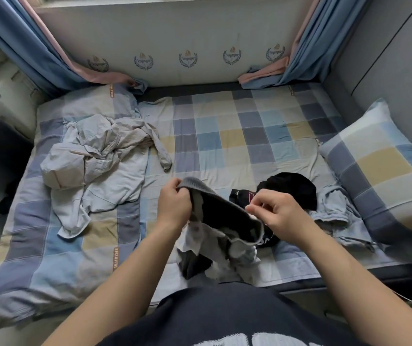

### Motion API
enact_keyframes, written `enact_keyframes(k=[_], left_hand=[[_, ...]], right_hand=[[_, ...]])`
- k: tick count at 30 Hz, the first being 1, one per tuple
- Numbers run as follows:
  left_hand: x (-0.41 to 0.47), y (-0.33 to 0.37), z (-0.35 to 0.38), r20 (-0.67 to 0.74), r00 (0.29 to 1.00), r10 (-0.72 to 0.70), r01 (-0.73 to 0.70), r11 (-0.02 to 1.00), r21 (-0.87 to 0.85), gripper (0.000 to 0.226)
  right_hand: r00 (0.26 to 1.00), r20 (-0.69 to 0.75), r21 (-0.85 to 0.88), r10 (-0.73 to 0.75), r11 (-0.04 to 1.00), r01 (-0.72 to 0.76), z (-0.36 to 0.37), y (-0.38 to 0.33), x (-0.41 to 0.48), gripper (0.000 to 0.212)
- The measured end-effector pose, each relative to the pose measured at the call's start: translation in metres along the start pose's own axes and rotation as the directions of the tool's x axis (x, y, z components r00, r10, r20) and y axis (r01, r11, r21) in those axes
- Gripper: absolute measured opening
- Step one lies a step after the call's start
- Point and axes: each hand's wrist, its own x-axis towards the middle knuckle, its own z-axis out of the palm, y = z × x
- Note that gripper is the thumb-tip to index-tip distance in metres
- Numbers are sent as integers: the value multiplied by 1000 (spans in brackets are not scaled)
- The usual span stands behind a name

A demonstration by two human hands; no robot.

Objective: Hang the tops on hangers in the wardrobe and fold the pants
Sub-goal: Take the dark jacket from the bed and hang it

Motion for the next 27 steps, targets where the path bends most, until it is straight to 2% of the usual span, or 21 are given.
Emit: enact_keyframes(k=[3,4,6,8,10,13,15,17,19,20,22,24,25,27], left_hand=[[-6,15,0,93,994,60,-55,997,-58,37],[-11,21,2,144,986,87,-80,995,-56,36],[-21,32,6,230,963,141,-133,990,-52,28],[-27,47,6,318,932,176,-174,984,-34,25],[-27,61,2,394,896,205,-230,973,18,30],[-25,73,-8,520,824,226,-314,945,88,33],[-26,76,-14,614,768,182,-300,949,94,33],[-28,77,-19,700,702,134,-278,956,96,31],[-31,76,-23,778,621,92,-246,966,82,29],[-33,74,-25,815,574,81,-227,972,64,28],[-37,68,-28,860,504,78,-217,976,38,28],[-41,57,-26,860,503,82,-246,968,51,24],[-43,49,-23,862,501,75,-267,961,71,22],[-49,33,-19,891,453,20,-316,938,140,33]], right_hand=[[992,35,59,122,991,-124,2,10,-13,11],[991,22,86,134,987,-135,4,8,-16,16],[995,24,121,101,987,-104,10,-1,-19,46],[995,58,154,84,984,-92,21,-17,-18,58],[990,39,185,135,973,-140,38,-31,-19,44],[952,-139,97,274,960,-262,67,-43,-22,14],[888,-240,27,392,917,-397,87,-44,-29,20],[831,-252,18,497,861,-509,108,-40,-39,44],[773,-228,95,591,804,-587,130,-38,-49,66],[740,-221,155,635,772,-616,142,-37,-53,64],[668,-241,197,704,709,-677,163,-31,-61,39],[569,-304,219,764,637,-739,177,-30,-73,15],[513,-347,285,785,609,-740,180,-30,-82,12],[373,-449,455,812,567,-687,180,-39,-107,22]])
